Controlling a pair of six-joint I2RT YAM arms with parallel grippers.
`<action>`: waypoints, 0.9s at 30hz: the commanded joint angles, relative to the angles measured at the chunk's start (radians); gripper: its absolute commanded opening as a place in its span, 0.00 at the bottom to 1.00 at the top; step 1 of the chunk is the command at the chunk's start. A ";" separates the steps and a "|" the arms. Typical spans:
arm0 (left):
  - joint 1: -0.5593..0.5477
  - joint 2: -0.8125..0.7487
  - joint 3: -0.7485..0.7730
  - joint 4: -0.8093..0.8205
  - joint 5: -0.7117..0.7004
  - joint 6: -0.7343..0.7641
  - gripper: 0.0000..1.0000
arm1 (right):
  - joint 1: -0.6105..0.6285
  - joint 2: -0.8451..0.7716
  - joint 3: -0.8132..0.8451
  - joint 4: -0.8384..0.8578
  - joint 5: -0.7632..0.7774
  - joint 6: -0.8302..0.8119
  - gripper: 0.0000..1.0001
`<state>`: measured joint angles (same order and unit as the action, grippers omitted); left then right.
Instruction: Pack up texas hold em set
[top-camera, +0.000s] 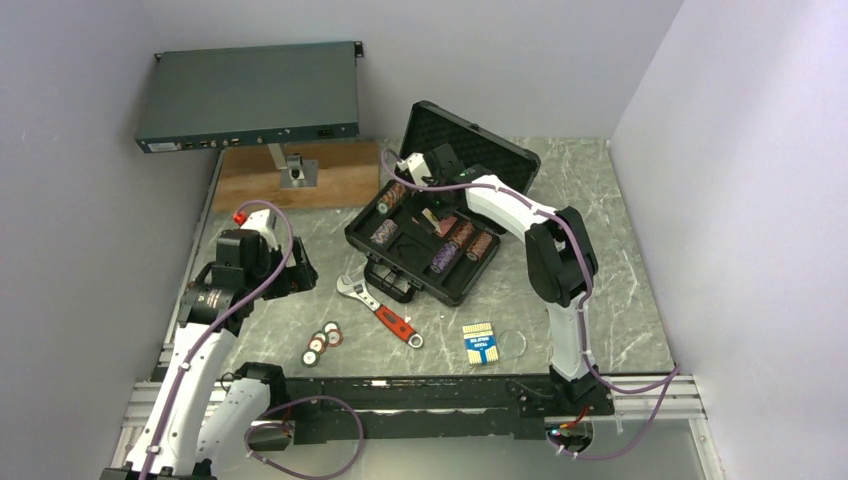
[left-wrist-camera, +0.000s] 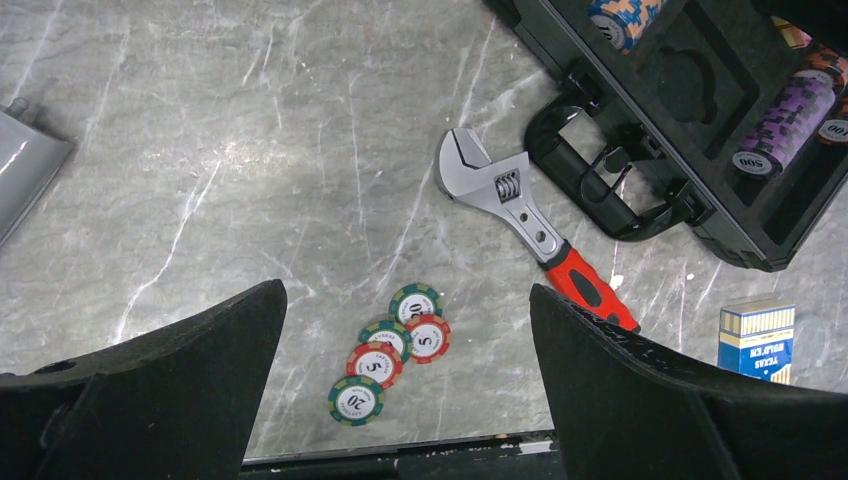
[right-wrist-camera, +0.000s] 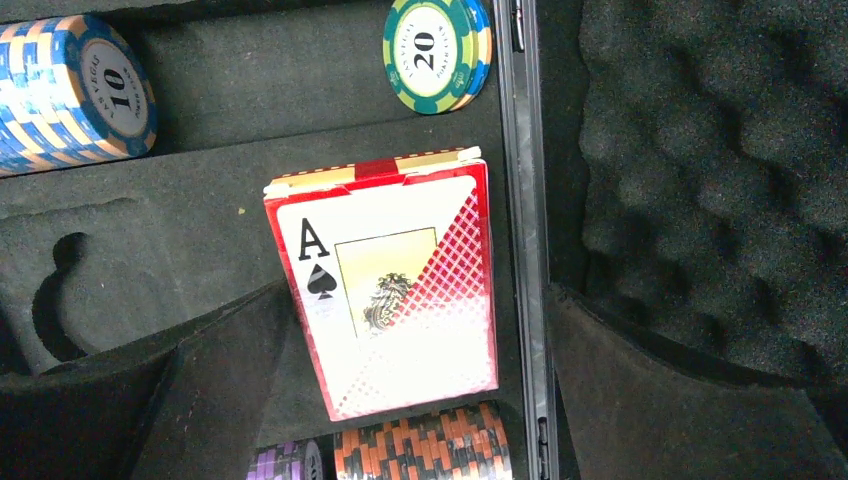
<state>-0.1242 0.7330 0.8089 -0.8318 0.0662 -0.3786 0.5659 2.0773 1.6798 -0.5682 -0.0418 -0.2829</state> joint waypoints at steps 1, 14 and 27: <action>0.000 0.004 0.020 0.012 0.000 0.006 0.99 | 0.016 -0.019 -0.014 -0.145 -0.002 0.016 1.00; -0.001 0.008 0.021 0.011 0.001 0.006 0.99 | 0.017 -0.090 0.123 -0.109 -0.043 0.194 1.00; 0.000 0.013 0.021 0.009 -0.006 0.003 0.99 | 0.017 -0.016 0.246 0.026 -0.093 0.511 0.55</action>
<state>-0.1242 0.7444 0.8089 -0.8345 0.0662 -0.3790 0.5812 2.0571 1.8965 -0.6357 -0.1116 0.1024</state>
